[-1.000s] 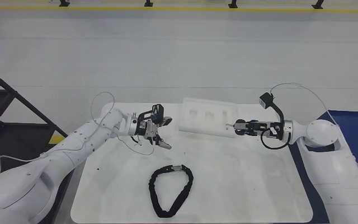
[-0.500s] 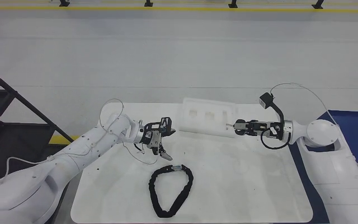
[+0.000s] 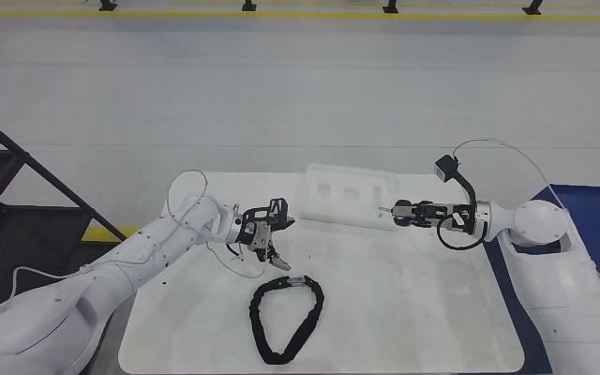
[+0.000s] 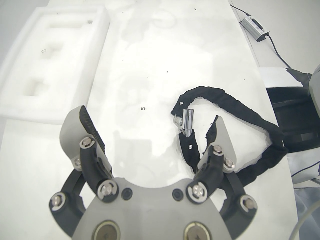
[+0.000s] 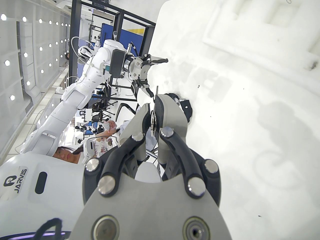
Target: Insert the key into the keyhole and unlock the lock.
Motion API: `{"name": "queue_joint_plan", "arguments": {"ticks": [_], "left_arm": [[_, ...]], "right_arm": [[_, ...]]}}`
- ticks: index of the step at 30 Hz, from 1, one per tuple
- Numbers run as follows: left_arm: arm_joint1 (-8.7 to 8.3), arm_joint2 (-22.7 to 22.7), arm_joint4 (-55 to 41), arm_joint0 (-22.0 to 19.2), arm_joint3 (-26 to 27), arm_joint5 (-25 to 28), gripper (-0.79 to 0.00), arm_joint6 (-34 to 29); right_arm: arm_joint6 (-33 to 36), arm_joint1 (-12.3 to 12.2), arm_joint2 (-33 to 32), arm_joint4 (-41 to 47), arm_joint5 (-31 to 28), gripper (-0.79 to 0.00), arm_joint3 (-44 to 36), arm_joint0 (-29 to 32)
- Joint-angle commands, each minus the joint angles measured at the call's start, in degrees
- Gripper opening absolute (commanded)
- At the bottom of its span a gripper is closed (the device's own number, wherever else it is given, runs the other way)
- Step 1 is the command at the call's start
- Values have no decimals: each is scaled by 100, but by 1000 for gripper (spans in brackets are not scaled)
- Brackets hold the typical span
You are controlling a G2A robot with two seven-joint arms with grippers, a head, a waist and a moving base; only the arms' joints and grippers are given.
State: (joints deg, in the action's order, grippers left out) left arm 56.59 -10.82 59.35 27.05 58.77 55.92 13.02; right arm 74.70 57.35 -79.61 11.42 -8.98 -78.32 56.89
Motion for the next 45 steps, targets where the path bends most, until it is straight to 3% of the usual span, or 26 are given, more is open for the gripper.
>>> {"name": "queue_joint_plan", "arguments": {"ticks": [1,11,17,23,40,45], "left_arm": [[-63,-52,112,187,55,-92,0,132],[-492,-316,1188,1149,611,-1092,0,1027],[-587,-454,1580,1451,940,-1452,0,1060],[-523,-545,1688,1654,942,-1632,0,1136],[-104,-662,2147,1728,378,-1689,-9,1283],[-24,-733,2230,1750,250,-1724,-262,1287]], "right_arm": [[0,0,0,0,0,-785,0,0],[0,0,0,0,0,-785,0,0],[0,0,0,0,0,-785,0,0],[0,0,0,0,0,-785,0,0],[0,0,0,0,0,-785,0,0],[0,0,0,0,0,-785,0,0]]}}
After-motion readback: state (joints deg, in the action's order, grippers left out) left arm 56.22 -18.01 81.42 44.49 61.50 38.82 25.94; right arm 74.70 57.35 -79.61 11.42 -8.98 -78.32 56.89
